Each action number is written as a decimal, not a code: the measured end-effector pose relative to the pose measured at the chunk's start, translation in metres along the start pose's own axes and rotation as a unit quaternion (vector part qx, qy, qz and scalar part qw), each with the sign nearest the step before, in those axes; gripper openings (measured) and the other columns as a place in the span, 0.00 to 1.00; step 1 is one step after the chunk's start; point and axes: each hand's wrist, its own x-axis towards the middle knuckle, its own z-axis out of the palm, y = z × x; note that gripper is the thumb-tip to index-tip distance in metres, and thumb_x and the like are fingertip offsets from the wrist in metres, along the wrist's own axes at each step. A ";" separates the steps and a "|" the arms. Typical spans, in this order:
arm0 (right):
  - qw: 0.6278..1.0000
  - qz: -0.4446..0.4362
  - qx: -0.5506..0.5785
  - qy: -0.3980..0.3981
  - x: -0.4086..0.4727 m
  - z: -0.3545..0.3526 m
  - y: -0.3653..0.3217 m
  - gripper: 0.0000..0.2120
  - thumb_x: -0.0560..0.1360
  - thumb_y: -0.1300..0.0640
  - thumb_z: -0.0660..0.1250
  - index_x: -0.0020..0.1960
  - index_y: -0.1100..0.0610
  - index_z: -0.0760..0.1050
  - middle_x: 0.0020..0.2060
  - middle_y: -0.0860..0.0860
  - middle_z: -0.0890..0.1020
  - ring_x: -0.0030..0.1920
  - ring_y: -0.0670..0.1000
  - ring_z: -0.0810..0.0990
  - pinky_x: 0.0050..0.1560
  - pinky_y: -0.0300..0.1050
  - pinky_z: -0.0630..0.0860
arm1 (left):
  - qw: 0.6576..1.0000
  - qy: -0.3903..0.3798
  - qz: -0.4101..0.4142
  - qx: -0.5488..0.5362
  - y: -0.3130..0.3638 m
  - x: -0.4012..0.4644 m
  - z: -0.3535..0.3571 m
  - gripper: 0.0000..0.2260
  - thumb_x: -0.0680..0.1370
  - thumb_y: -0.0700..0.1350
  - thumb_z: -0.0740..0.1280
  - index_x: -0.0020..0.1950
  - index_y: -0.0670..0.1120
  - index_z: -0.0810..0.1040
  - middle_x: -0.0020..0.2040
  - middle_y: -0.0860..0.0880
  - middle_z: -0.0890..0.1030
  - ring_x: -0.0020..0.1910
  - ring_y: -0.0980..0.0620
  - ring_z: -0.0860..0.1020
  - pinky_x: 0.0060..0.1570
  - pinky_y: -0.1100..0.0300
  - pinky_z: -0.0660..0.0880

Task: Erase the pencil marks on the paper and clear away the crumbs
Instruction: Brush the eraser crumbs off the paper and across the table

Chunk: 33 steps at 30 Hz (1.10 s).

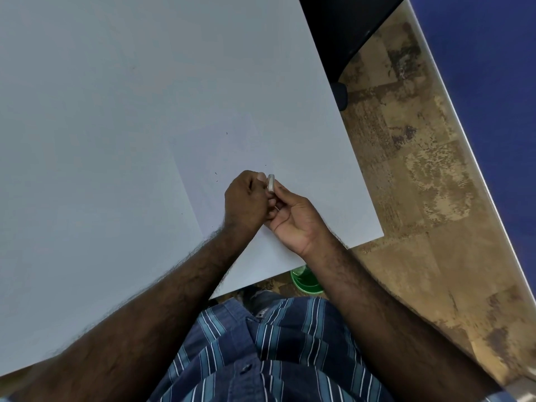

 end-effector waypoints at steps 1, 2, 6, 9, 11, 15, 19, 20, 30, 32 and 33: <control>1.000 0.001 -0.001 0.001 0.000 -0.002 -0.001 0.08 0.82 0.58 0.70 0.58 0.59 0.83 0.40 0.50 0.81 0.38 0.44 0.74 0.43 0.38 0.68 | 1.000 -0.008 -0.008 -0.010 -0.001 0.001 0.000 0.15 0.86 0.45 0.62 0.45 0.39 0.79 0.36 0.50 0.81 0.30 0.64 0.78 0.30 0.72 0.71; 1.000 0.003 -0.002 0.002 0.000 -0.002 -0.003 0.09 0.82 0.58 0.70 0.59 0.60 0.83 0.41 0.50 0.82 0.38 0.43 0.74 0.43 0.38 0.67 | 1.000 -0.016 -0.014 -0.019 -0.002 0.002 0.000 0.16 0.86 0.46 0.62 0.45 0.38 0.80 0.36 0.50 0.82 0.31 0.64 0.78 0.31 0.72 0.72; 0.999 0.000 -0.013 0.030 0.001 -0.007 -0.006 0.08 0.82 0.58 0.70 0.54 0.59 0.86 0.42 0.51 0.84 0.37 0.43 0.74 0.37 0.36 0.68 | 0.999 -0.041 -0.027 -0.004 -0.010 0.012 0.000 0.15 0.85 0.45 0.61 0.46 0.44 0.84 0.38 0.53 0.85 0.37 0.61 0.82 0.43 0.61 0.78; 0.992 -0.048 -0.090 0.076 0.003 -0.013 -0.006 0.10 0.83 0.61 0.69 0.62 0.59 0.83 0.43 0.51 0.84 0.36 0.43 0.75 0.35 0.37 0.69 | 0.996 -0.052 0.009 0.071 -0.015 0.015 -0.002 0.10 0.83 0.43 0.64 0.48 0.47 0.84 0.45 0.55 0.85 0.46 0.58 0.82 0.50 0.61 0.78; 0.971 -0.109 -0.174 0.120 0.003 -0.016 -0.006 0.08 0.82 0.63 0.70 0.60 0.57 0.84 0.44 0.52 0.85 0.39 0.46 0.78 0.37 0.40 0.72 | 0.990 -0.057 0.040 0.121 -0.019 0.017 -0.001 0.07 0.81 0.43 0.67 0.55 0.46 0.84 0.53 0.53 0.84 0.52 0.54 0.81 0.55 0.62 0.76; 0.872 -0.241 -0.394 0.163 -0.005 -0.016 -0.009 0.05 0.81 0.56 0.74 0.57 0.51 0.84 0.49 0.45 0.87 0.47 0.43 0.84 0.50 0.38 0.81 | 0.978 -0.054 0.100 0.173 -0.028 0.015 -0.005 0.09 0.79 0.45 0.73 0.58 0.45 0.84 0.55 0.50 0.81 0.49 0.56 0.78 0.49 0.72 0.71; 0.748 -0.347 -0.541 0.166 -0.009 -0.016 -0.012 0.08 0.81 0.53 0.75 0.58 0.52 0.83 0.50 0.44 0.86 0.50 0.43 0.83 0.50 0.30 0.79 | 0.976 -0.004 0.128 0.178 -0.031 0.013 -0.014 0.10 0.76 0.51 0.76 0.41 0.46 0.83 0.45 0.52 0.79 0.46 0.57 0.74 0.46 0.72 0.69; 0.727 -0.364 -0.557 0.167 -0.009 -0.017 -0.012 0.08 0.81 0.53 0.75 0.58 0.53 0.83 0.51 0.45 0.86 0.50 0.44 0.83 0.52 0.33 0.80 | 0.977 0.008 0.124 0.175 -0.030 0.013 -0.018 0.13 0.77 0.53 0.75 0.39 0.46 0.82 0.43 0.52 0.79 0.45 0.56 0.75 0.45 0.71 0.69; 0.639 -0.392 -0.633 0.193 -0.007 -0.012 -0.010 0.13 0.82 0.53 0.73 0.65 0.56 0.83 0.50 0.50 0.86 0.50 0.48 0.83 0.56 0.44 0.82 | 0.998 -0.019 0.059 0.029 -0.033 0.017 -0.056 0.16 0.81 0.37 0.62 0.65 0.50 0.80 0.47 0.53 0.84 0.44 0.55 0.85 0.52 0.54 0.83; 0.657 -0.374 -0.629 0.183 -0.007 -0.006 -0.009 0.13 0.82 0.52 0.73 0.66 0.54 0.82 0.46 0.48 0.85 0.46 0.46 0.82 0.51 0.37 0.80 | 0.998 -0.051 0.038 0.009 -0.031 0.015 -0.055 0.11 0.82 0.41 0.66 0.64 0.48 0.81 0.48 0.51 0.85 0.42 0.52 0.86 0.51 0.48 0.84; 0.685 -0.355 -0.611 0.176 -0.007 -0.003 -0.008 0.13 0.82 0.52 0.73 0.65 0.53 0.82 0.45 0.47 0.85 0.45 0.44 0.83 0.49 0.34 0.78 | 0.997 -0.072 0.020 -0.010 -0.029 0.013 -0.053 0.10 0.83 0.45 0.67 0.63 0.47 0.82 0.49 0.50 0.85 0.42 0.51 0.86 0.50 0.45 0.84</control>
